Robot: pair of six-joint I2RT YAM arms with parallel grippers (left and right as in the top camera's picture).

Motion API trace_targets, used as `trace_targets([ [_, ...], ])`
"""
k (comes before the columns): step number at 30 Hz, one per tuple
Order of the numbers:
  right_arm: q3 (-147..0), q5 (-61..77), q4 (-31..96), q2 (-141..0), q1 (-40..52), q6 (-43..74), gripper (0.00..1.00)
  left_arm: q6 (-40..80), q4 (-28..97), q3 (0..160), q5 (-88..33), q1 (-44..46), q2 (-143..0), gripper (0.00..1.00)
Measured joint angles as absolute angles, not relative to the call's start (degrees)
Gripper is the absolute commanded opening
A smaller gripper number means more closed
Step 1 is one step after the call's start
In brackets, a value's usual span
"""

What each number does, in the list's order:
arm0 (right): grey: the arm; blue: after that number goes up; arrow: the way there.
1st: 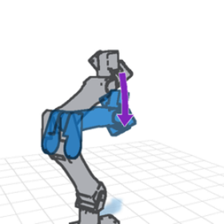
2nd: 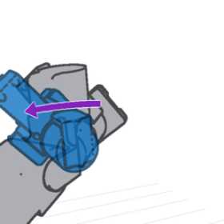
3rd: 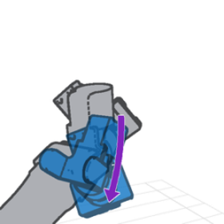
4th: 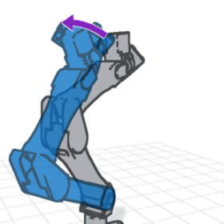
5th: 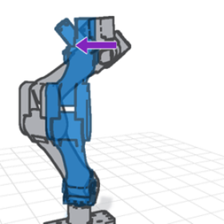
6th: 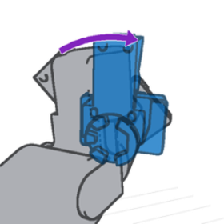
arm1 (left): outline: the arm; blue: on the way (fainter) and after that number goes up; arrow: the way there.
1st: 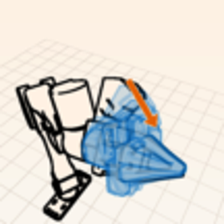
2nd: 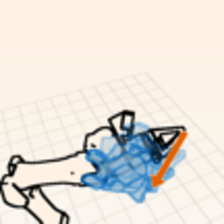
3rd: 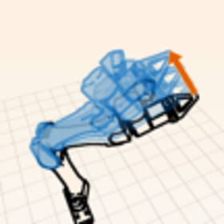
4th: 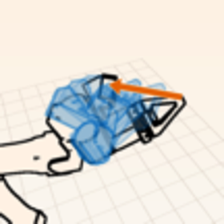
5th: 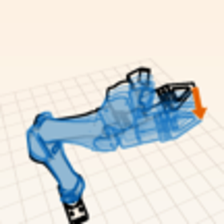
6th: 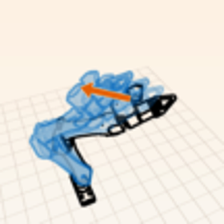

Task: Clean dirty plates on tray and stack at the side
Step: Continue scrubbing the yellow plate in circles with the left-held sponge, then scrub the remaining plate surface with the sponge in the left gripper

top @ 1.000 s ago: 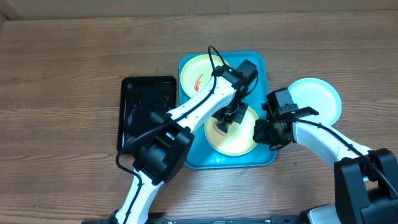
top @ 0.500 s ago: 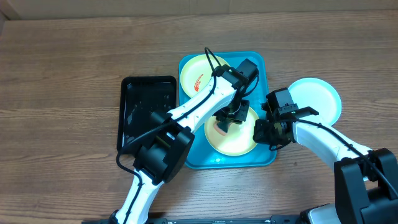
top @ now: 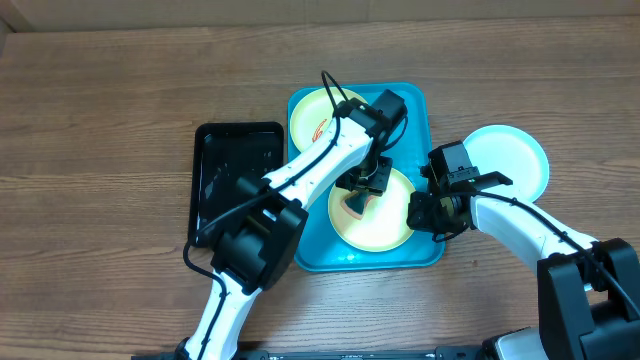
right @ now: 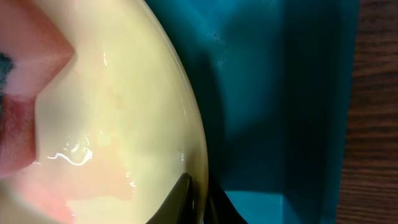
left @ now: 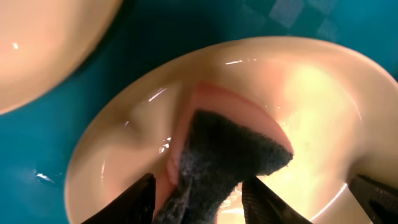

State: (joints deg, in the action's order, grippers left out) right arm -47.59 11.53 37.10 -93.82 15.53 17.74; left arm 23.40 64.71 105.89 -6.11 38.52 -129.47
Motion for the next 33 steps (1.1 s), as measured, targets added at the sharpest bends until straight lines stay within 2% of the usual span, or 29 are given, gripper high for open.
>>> trace_targets([
  [5, -47.6, 11.6, 37.1, -93.8, 15.5, 17.7, 0.08, 22.9, 63.8, 104.1, -5.0, 40.1, -129.5, 0.04],
  [13, -47.6, 11.5, 37.2, -93.8, 15.5, 17.7, 0.08, 22.7, 63.1, 103.8, -4.5, 40.2, -129.6, 0.04],
  [21, -47.6, 11.5, 37.3, -93.8, 15.5, 17.7, 0.08, 27.6, 57.4, 103.8, -9.9, 40.4, -129.6, 0.04],
  [29, -47.6, 11.6, 37.2, -93.8, 15.5, 17.7, 0.07, 29.7, 66.2, 103.7, -8.7, 40.7, -129.7, 0.04],
  [33, -47.6, 11.6, 37.2, -93.8, 15.5, 17.5, 0.07, 30.6, 71.7, 103.7, -3.7, 40.1, -129.8, 0.04],
])
